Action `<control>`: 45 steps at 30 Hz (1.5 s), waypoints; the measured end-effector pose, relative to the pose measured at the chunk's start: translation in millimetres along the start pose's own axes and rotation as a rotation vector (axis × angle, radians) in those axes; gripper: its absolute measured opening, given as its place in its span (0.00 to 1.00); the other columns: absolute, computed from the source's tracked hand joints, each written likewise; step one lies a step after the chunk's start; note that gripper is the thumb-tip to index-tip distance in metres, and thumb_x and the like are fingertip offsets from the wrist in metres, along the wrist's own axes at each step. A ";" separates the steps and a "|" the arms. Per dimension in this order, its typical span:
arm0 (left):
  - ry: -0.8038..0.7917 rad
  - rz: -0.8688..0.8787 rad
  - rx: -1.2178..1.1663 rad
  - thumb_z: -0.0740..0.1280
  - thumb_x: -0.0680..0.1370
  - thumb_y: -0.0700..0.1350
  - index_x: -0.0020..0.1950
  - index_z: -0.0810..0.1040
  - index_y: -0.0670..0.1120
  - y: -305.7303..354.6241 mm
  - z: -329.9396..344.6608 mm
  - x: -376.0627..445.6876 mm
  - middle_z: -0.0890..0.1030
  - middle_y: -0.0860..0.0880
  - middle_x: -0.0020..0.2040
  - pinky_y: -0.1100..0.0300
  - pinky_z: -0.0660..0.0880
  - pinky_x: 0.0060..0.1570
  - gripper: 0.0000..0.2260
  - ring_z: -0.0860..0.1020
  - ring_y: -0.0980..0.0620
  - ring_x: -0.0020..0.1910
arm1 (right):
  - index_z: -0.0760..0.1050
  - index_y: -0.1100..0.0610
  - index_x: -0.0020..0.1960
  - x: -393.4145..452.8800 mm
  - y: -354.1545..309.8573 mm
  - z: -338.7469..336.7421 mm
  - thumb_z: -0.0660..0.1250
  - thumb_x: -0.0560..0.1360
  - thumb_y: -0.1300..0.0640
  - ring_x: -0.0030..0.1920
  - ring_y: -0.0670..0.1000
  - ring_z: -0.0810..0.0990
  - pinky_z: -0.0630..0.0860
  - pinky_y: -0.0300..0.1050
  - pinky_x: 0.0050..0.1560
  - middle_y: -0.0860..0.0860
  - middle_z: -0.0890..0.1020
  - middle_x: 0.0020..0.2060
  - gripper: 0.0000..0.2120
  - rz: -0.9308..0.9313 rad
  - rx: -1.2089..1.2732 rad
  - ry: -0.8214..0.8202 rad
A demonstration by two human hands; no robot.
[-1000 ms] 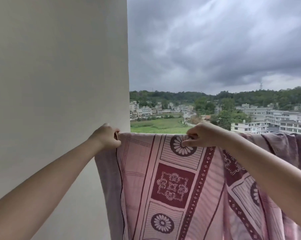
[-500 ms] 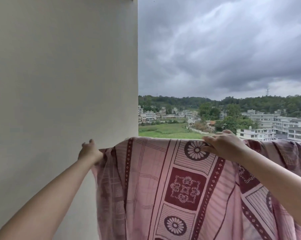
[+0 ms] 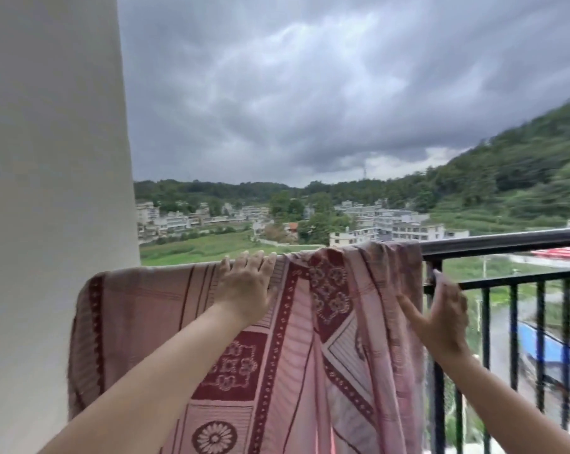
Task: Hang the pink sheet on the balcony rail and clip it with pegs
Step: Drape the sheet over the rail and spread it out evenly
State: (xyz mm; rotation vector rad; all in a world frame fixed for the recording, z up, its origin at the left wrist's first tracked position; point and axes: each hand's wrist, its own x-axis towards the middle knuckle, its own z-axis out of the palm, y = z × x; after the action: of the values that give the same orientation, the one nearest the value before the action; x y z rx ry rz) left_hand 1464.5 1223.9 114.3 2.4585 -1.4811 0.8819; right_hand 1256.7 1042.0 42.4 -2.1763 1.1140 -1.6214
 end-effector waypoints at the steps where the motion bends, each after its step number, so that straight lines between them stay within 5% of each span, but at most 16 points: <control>1: 0.012 0.019 -0.008 0.53 0.79 0.55 0.74 0.51 0.49 8.8 1.2 3.5 0.58 0.48 0.75 0.43 0.50 0.73 0.26 0.56 0.47 0.74 | 0.59 0.67 0.68 -4.5 9.4 -2.2 0.56 0.62 0.26 0.62 0.63 0.70 0.68 0.59 0.60 0.66 0.70 0.62 0.51 0.185 0.069 -0.134; 3: 0.034 0.043 -0.039 0.53 0.79 0.56 0.74 0.52 0.47 26.5 0.9 10.2 0.59 0.47 0.75 0.44 0.50 0.73 0.27 0.57 0.47 0.74 | 0.60 0.63 0.68 -7.0 23.7 -0.5 0.69 0.66 0.43 0.59 0.60 0.73 0.72 0.55 0.59 0.61 0.74 0.59 0.39 0.403 0.242 -0.409; 6: 0.092 0.071 -0.055 0.57 0.77 0.57 0.73 0.57 0.45 53.3 -0.7 19.4 0.62 0.45 0.73 0.45 0.54 0.72 0.28 0.60 0.46 0.72 | 0.76 0.62 0.53 -6.6 39.9 11.0 0.71 0.68 0.56 0.42 0.51 0.79 0.77 0.32 0.39 0.51 0.81 0.40 0.16 0.387 0.304 -0.603; 8: 0.148 0.106 -0.023 0.59 0.76 0.58 0.71 0.60 0.44 72.6 -1.0 25.3 0.65 0.44 0.71 0.48 0.58 0.70 0.29 0.62 0.45 0.70 | 0.80 0.64 0.42 -7.2 44.1 13.6 0.69 0.71 0.57 0.33 0.49 0.77 0.76 0.36 0.32 0.51 0.79 0.32 0.09 0.357 0.223 -0.608; 12: 0.141 0.110 0.067 0.60 0.75 0.59 0.73 0.57 0.47 112.7 0.3 44.3 0.72 0.44 0.64 0.53 0.68 0.61 0.30 0.71 0.45 0.62 | 0.69 0.60 0.26 34.7 58.4 -31.8 0.61 0.73 0.62 0.27 0.50 0.69 0.65 0.38 0.25 0.51 0.72 0.24 0.16 0.377 0.216 -0.367; 15: 0.177 0.085 0.054 0.56 0.80 0.50 0.63 0.70 0.45 136.1 -5.0 72.5 0.80 0.44 0.53 0.55 0.75 0.46 0.15 0.79 0.45 0.48 | 0.76 0.69 0.37 127.3 74.8 -75.3 0.58 0.68 0.63 0.38 0.56 0.75 0.75 0.50 0.38 0.59 0.76 0.33 0.11 0.342 0.245 -0.078; 18: 0.197 0.051 -0.270 0.57 0.80 0.43 0.49 0.76 0.41 146.1 -17.2 107.5 0.80 0.45 0.38 0.64 0.71 0.30 0.10 0.75 0.50 0.31 | 0.75 0.70 0.52 208.0 57.8 -94.3 0.57 0.70 0.67 0.52 0.64 0.77 0.75 0.54 0.54 0.67 0.79 0.49 0.14 0.090 0.138 0.055; 21: 0.355 -0.091 -0.517 0.58 0.78 0.37 0.48 0.77 0.35 153.9 -40.4 154.8 0.74 0.47 0.33 0.66 0.66 0.23 0.09 0.70 0.52 0.28 | 0.69 0.69 0.57 260.9 29.3 -88.9 0.59 0.73 0.65 0.58 0.61 0.74 0.66 0.42 0.49 0.63 0.78 0.54 0.14 -0.231 0.050 -0.017; 23: 0.425 -0.172 -0.455 0.56 0.77 0.35 0.51 0.74 0.33 169.2 -48.2 186.2 0.77 0.41 0.39 0.65 0.68 0.30 0.09 0.72 0.46 0.35 | 0.62 0.67 0.63 294.7 23.4 -74.2 0.63 0.73 0.61 0.62 0.55 0.72 0.64 0.36 0.50 0.56 0.77 0.55 0.21 -0.377 0.041 -0.171; 25: 0.328 -0.245 -0.404 0.54 0.77 0.34 0.59 0.68 0.34 184.9 -44.5 211.4 0.76 0.33 0.53 0.53 0.72 0.46 0.12 0.75 0.38 0.50 | 0.52 0.65 0.69 324.3 26.0 -57.0 0.65 0.72 0.58 0.66 0.55 0.68 0.64 0.38 0.61 0.57 0.71 0.64 0.32 -0.425 -0.055 -0.290; 27: 0.066 -0.269 -0.374 0.55 0.77 0.38 0.69 0.59 0.36 194.6 -26.5 232.9 0.69 0.33 0.66 0.51 0.66 0.63 0.20 0.69 0.38 0.65 | 0.54 0.63 0.70 341.6 39.2 -40.9 0.65 0.72 0.58 0.65 0.57 0.69 0.66 0.40 0.61 0.60 0.71 0.64 0.31 -0.454 -0.168 -0.425; 31: -0.395 -0.182 -0.205 0.58 0.79 0.50 0.72 0.58 0.42 213.2 6.2 236.9 0.63 0.41 0.73 0.56 0.62 0.68 0.24 0.65 0.45 0.70 | 0.67 0.60 0.64 316.8 77.2 -29.3 0.64 0.74 0.57 0.56 0.57 0.77 0.72 0.46 0.55 0.57 0.77 0.58 0.20 -0.504 -0.288 -0.871; 33: -0.493 -0.133 -0.201 0.58 0.79 0.51 0.73 0.56 0.43 224.6 11.1 230.8 0.60 0.43 0.74 0.56 0.61 0.69 0.26 0.63 0.46 0.71 | 0.69 0.59 0.63 299.1 95.9 -40.2 0.61 0.76 0.57 0.51 0.55 0.80 0.73 0.46 0.56 0.57 0.80 0.55 0.17 -0.497 -0.195 -0.934; 38: -0.111 0.083 -0.425 0.60 0.78 0.46 0.63 0.72 0.41 236.5 -4.6 200.0 0.78 0.41 0.61 0.58 0.76 0.56 0.15 0.78 0.47 0.56 | 0.79 0.61 0.49 262.3 132.8 -87.0 0.63 0.73 0.51 0.36 0.47 0.78 0.76 0.34 0.40 0.51 0.81 0.41 0.14 -0.594 -0.136 -0.674; 42: 0.125 0.414 -0.348 0.60 0.72 0.55 0.53 0.80 0.42 243.9 -6.4 165.9 0.84 0.43 0.48 0.64 0.76 0.47 0.20 0.81 0.50 0.44 | 0.79 0.60 0.40 213.0 174.1 -91.5 0.57 0.65 0.33 0.36 0.53 0.78 0.77 0.47 0.42 0.55 0.82 0.34 0.31 -0.664 -0.232 -0.117; 45: 0.254 0.507 -0.234 0.70 0.68 0.52 0.45 0.83 0.45 248.1 6.5 158.4 0.83 0.45 0.40 0.57 0.80 0.39 0.13 0.81 0.49 0.38 | 0.76 0.59 0.36 158.4 194.5 -79.6 0.49 0.65 0.28 0.28 0.49 0.77 0.77 0.44 0.37 0.51 0.80 0.27 0.36 -0.525 -0.244 0.006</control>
State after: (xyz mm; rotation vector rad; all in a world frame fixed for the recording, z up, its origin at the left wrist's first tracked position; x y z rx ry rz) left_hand 1312.1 974.9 152.3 1.7573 -2.0074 0.9832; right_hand 1117.2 821.7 77.7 -2.8045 0.8159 -1.7547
